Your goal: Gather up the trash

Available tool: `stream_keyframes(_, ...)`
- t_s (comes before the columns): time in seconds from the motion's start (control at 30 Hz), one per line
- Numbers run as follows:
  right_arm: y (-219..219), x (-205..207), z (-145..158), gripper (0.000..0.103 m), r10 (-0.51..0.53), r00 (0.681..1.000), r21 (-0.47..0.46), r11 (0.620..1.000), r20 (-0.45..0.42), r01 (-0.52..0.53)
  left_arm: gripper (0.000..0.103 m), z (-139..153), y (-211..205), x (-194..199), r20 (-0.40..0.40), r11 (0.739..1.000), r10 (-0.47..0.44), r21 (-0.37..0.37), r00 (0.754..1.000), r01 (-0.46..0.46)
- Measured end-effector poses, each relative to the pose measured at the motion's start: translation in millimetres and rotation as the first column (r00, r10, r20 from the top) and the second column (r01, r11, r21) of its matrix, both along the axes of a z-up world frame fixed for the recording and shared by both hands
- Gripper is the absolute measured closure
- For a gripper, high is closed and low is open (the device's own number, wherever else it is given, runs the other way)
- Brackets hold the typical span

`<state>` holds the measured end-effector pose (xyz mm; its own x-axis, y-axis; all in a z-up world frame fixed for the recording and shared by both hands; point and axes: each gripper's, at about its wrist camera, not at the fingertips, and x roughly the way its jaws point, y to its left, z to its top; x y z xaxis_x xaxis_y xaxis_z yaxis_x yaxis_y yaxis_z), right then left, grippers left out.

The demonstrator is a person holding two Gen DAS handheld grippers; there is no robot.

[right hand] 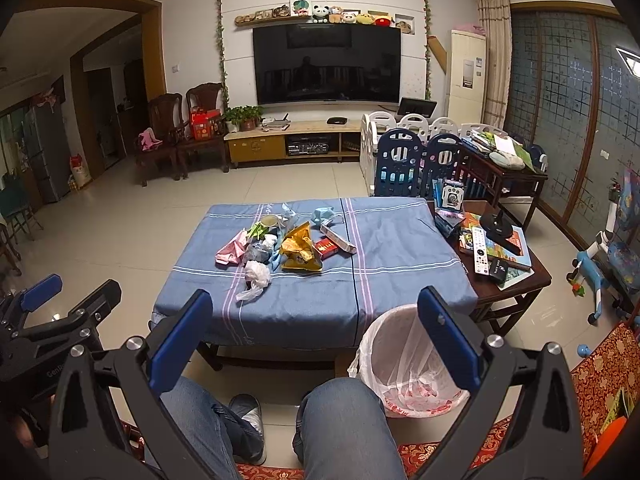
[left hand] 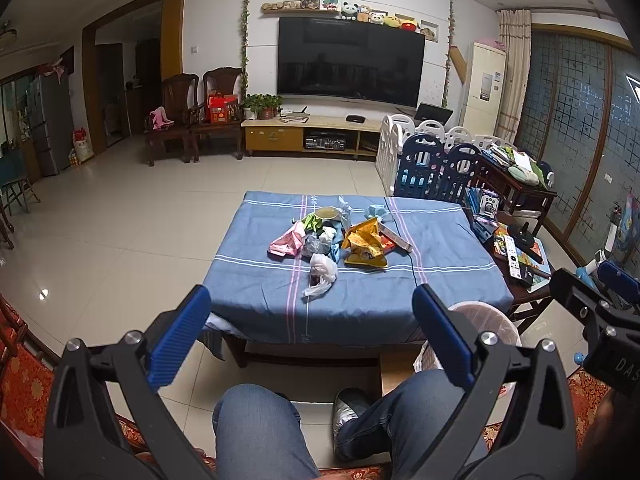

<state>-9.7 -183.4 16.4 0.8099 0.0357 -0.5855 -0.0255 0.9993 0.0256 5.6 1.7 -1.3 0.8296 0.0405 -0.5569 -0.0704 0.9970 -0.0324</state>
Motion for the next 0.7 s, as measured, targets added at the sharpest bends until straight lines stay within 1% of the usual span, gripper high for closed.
stream_keyframes(0.7,-5.6,-1.6,4.4,0.003,-0.015,1.000,0.006,1.000,0.008,0.015,0.003,-1.3,-5.8,-2.7,-0.009,1.000,-0.012,0.000,1.000,0.012)
